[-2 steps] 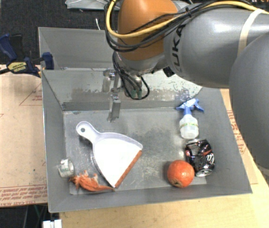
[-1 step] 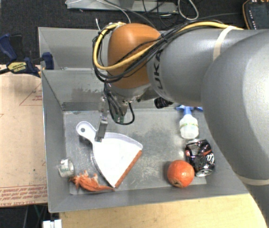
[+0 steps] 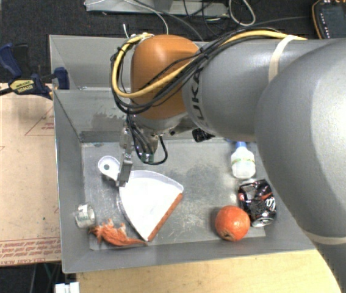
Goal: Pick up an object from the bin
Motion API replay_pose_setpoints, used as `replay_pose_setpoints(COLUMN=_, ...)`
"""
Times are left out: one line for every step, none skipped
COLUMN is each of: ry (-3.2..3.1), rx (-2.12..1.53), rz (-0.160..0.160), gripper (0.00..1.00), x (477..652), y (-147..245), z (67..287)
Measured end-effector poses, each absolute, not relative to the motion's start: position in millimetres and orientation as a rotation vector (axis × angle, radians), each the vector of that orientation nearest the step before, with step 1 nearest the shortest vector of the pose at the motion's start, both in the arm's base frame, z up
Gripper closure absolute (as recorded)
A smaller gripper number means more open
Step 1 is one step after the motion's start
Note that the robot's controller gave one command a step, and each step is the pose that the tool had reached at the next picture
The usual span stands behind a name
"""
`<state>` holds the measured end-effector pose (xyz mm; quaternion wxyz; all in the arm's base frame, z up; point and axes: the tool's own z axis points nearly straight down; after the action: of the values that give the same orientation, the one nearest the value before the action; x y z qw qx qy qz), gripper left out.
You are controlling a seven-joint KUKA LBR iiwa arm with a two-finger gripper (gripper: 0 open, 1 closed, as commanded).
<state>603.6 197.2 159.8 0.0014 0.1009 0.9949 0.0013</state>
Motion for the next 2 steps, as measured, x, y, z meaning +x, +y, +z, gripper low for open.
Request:
replay_pose_setpoints(ry=3.097, rx=0.546, rz=0.004, gripper=0.0, x=604.8, y=208, z=136)
replay_pose_setpoints(ry=3.028, rx=0.837, rz=0.004, gripper=0.0, x=600.8, y=198, z=68)
